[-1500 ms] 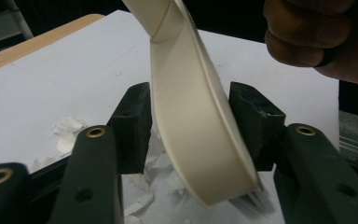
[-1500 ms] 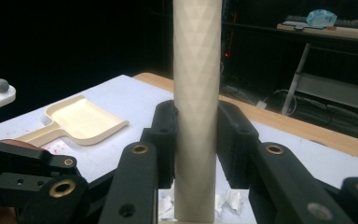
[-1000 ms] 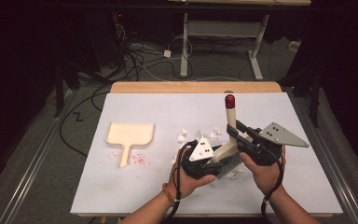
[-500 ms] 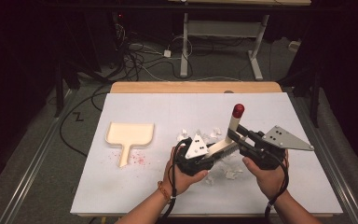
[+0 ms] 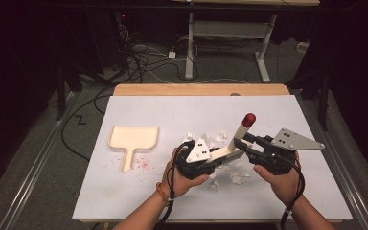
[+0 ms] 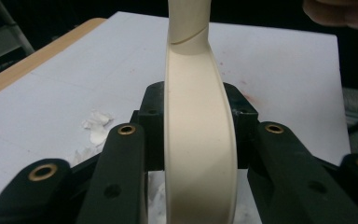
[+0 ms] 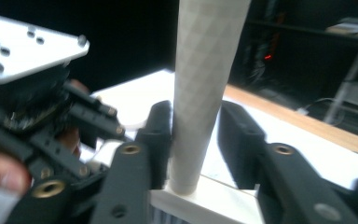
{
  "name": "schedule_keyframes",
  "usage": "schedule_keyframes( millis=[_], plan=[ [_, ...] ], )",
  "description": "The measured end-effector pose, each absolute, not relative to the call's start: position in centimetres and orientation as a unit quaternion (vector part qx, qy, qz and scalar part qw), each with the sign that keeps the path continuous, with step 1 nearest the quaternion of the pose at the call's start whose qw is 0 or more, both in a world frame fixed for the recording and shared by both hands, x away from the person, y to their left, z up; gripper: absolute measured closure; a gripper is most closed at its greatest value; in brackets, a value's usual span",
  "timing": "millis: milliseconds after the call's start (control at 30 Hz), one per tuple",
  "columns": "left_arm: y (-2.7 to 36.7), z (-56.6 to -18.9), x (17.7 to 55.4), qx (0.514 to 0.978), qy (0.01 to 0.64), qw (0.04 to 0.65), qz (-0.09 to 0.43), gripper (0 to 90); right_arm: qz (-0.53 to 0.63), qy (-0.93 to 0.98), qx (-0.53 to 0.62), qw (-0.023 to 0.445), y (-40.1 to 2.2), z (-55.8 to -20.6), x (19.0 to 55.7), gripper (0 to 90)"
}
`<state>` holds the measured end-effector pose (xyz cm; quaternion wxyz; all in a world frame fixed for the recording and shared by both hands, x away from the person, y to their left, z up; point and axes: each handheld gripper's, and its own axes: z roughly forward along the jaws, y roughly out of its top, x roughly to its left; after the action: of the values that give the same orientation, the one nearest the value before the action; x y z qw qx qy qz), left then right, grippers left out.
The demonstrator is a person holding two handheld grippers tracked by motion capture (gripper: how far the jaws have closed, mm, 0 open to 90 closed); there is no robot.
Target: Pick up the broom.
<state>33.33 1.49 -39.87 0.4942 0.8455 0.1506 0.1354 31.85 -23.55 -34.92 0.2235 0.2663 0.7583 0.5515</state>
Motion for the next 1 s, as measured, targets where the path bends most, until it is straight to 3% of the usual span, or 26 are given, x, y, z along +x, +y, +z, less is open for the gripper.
schedule_keyframes(
  millis=[300,533,733,867,1000],
  plan=[
    [3.2,-38.8,33.4,0.867,0.081,0.478,0.118,65.4,0.517,0.826,0.157,0.162,-24.2,-36.3,32.9,47.8],
    [3.4,-38.6,33.4,0.877,0.043,0.47,0.094,65.3,0.48,0.858,0.114,0.142,-23.8,-37.6,33.7,41.0],
    [3.1,-38.8,33.3,0.883,0.017,0.463,0.074,65.2,0.464,0.88,0.07,0.079,-23.1,-38.7,34.1,41.7],
    [3.1,-39.0,33.5,0.882,0.014,0.467,0.058,65.1,0.476,0.875,0.057,0.065,-22.7,-39.4,34.2,55.0],
    [3.3,-39.4,33.9,0.879,0.011,0.474,0.042,64.4,0.477,0.876,0.057,0.045,-22.8,-39.8,34.5,59.0]
  ],
)
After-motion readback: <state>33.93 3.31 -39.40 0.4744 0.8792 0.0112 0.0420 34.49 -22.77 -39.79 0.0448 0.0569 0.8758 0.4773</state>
